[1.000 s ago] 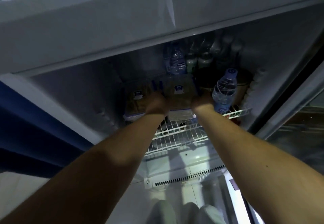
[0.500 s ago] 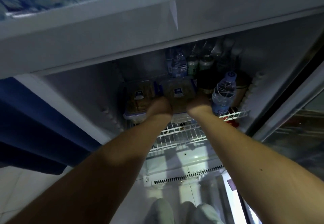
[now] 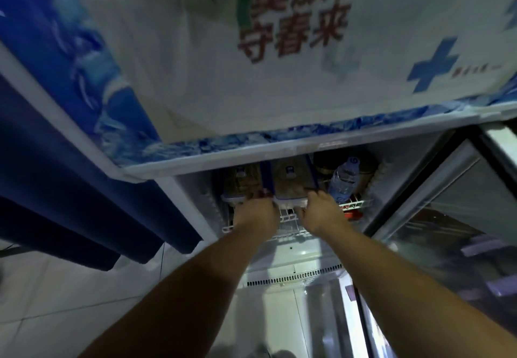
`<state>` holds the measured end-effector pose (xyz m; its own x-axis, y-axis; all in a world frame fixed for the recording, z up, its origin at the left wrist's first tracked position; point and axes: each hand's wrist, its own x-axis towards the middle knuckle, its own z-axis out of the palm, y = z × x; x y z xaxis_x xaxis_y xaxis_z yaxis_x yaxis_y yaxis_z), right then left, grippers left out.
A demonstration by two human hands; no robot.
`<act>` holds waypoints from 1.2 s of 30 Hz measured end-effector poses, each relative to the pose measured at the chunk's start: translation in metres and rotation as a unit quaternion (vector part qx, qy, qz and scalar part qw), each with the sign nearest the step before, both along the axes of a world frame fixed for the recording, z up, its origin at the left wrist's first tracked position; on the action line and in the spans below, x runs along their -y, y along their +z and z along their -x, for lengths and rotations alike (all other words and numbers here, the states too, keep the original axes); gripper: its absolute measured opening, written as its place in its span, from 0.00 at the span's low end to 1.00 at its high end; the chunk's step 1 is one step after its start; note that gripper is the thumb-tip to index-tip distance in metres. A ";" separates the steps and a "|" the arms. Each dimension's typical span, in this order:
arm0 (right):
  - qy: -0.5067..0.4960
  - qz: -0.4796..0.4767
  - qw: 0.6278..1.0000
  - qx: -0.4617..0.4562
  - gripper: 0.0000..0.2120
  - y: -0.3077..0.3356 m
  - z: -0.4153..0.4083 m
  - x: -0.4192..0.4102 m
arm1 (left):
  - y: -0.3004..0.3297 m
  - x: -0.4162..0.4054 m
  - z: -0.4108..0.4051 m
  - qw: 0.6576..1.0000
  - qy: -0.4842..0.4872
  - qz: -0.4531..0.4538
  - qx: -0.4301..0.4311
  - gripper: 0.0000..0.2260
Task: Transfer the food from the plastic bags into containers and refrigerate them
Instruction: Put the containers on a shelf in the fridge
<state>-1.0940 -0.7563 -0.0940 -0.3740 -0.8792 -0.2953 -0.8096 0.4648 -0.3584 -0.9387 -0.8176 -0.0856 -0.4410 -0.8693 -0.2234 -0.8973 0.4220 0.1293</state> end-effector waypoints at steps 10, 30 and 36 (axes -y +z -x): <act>0.092 -0.014 0.996 -0.004 0.34 0.034 -0.037 -0.038 | 0.044 -0.053 -0.042 0.996 0.057 -0.040 -0.051 0.16; 0.358 -0.035 0.928 0.096 0.31 0.054 -0.232 -0.059 | 0.065 -0.202 -0.247 0.917 0.393 -0.050 -0.050 0.26; 0.444 -0.028 0.892 0.084 0.31 0.068 -0.342 -0.082 | 0.072 -0.250 -0.340 0.878 0.474 -0.028 -0.051 0.26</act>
